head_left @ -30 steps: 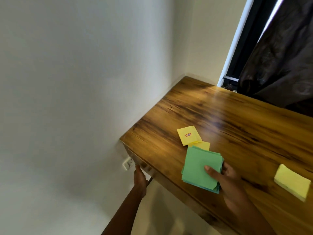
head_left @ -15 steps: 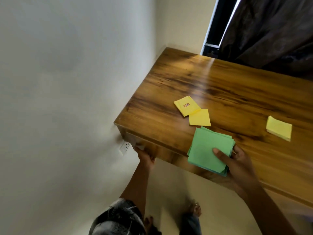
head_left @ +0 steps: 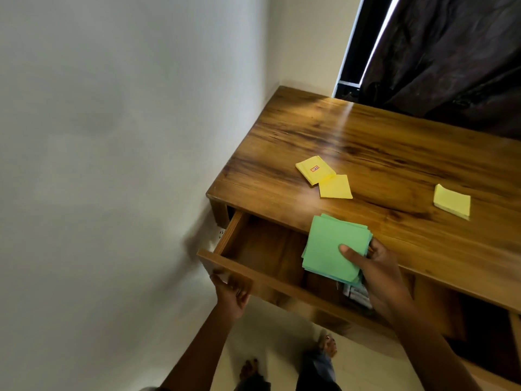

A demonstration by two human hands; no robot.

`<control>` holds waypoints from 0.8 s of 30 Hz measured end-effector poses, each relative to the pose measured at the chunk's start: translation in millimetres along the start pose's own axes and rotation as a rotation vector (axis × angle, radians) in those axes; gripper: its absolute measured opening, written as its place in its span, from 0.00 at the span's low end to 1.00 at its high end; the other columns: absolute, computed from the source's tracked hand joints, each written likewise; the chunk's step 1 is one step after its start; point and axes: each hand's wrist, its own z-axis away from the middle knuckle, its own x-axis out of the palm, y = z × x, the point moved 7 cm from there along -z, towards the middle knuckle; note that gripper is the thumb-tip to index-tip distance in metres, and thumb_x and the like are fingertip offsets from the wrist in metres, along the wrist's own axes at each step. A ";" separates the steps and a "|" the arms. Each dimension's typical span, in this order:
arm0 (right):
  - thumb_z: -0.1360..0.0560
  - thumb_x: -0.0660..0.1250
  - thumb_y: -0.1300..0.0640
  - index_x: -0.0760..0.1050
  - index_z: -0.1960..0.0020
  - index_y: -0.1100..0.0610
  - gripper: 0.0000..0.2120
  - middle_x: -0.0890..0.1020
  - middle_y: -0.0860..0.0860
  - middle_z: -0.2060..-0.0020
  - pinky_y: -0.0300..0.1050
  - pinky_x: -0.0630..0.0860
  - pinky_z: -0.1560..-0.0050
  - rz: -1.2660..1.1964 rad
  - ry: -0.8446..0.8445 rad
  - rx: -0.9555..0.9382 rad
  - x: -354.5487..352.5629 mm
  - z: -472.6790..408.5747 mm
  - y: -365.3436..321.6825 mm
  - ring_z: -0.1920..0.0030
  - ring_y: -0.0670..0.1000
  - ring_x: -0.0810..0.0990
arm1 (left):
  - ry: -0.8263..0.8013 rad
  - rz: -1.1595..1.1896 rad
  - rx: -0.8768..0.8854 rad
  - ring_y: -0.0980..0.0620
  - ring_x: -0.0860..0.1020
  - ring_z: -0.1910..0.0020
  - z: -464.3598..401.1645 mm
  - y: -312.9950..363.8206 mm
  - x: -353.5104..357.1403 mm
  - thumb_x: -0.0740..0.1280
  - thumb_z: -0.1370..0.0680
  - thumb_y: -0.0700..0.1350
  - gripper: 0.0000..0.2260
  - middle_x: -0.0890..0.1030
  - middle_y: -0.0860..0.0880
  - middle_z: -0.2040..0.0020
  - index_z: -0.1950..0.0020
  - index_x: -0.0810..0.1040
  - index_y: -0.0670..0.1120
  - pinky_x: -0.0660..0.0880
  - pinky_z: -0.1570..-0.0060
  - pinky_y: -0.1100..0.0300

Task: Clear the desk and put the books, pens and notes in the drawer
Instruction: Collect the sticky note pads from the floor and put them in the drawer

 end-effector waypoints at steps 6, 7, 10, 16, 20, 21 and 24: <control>0.28 0.69 0.64 0.73 0.41 0.57 0.17 0.82 0.54 0.52 0.52 0.80 0.54 0.034 -0.058 0.106 22.0 13.0 38.6 0.53 0.55 0.83 | 0.225 -0.021 0.230 0.41 0.74 0.39 54.9 28.5 -26.7 0.46 0.20 0.64 0.29 0.78 0.42 0.42 0.32 0.70 0.46 0.68 0.40 0.51; 0.29 0.70 0.64 0.72 0.40 0.58 0.18 0.82 0.55 0.50 0.55 0.80 0.52 0.049 -0.069 0.131 26.7 14.3 49.3 0.52 0.56 0.82 | 0.239 -0.017 0.298 0.40 0.71 0.35 70.7 36.5 -24.0 0.46 0.19 0.62 0.28 0.75 0.42 0.40 0.29 0.67 0.46 0.66 0.39 0.51; 0.30 0.71 0.65 0.69 0.36 0.59 0.24 0.80 0.56 0.47 0.55 0.80 0.51 0.104 -0.080 0.207 43.4 16.0 80.8 0.51 0.56 0.81 | 0.269 0.017 0.479 0.40 0.66 0.31 114.1 53.9 -19.0 0.47 0.17 0.55 0.24 0.72 0.41 0.36 0.26 0.62 0.43 0.64 0.36 0.52; 0.28 0.68 0.68 0.67 0.36 0.58 0.23 0.77 0.59 0.42 0.60 0.76 0.43 0.097 -0.106 0.391 88.3 2.4 124.1 0.45 0.59 0.78 | 0.327 -0.627 1.240 0.52 0.66 0.30 166.5 101.0 -3.8 0.58 0.20 0.47 0.20 0.69 0.48 0.29 0.28 0.65 0.46 0.67 0.37 0.59; 0.26 0.65 0.67 0.64 0.35 0.59 0.22 0.76 0.59 0.42 0.54 0.78 0.48 0.098 -0.168 0.444 125.8 -9.3 131.1 0.45 0.58 0.77 | -0.011 -1.241 1.389 0.62 0.70 0.38 179.7 84.3 44.9 0.55 0.23 0.54 0.23 0.73 0.55 0.37 0.31 0.69 0.48 0.70 0.44 0.69; 0.26 0.65 0.66 0.63 0.35 0.58 0.21 0.76 0.59 0.41 0.54 0.78 0.48 0.110 -0.175 0.437 133.3 -11.8 131.4 0.45 0.58 0.77 | -0.105 -1.412 1.345 0.61 0.71 0.39 176.2 73.3 54.1 0.54 0.23 0.56 0.23 0.74 0.54 0.37 0.30 0.68 0.49 0.71 0.42 0.66; 0.25 0.64 0.66 0.62 0.34 0.55 0.22 0.74 0.57 0.40 0.52 0.79 0.53 0.155 -0.184 0.405 147.8 -14.8 131.2 0.45 0.57 0.76 | -0.235 -1.976 1.116 0.56 0.66 0.32 153.0 39.9 63.0 0.55 0.20 0.54 0.23 0.70 0.50 0.30 0.26 0.62 0.49 0.54 0.26 0.54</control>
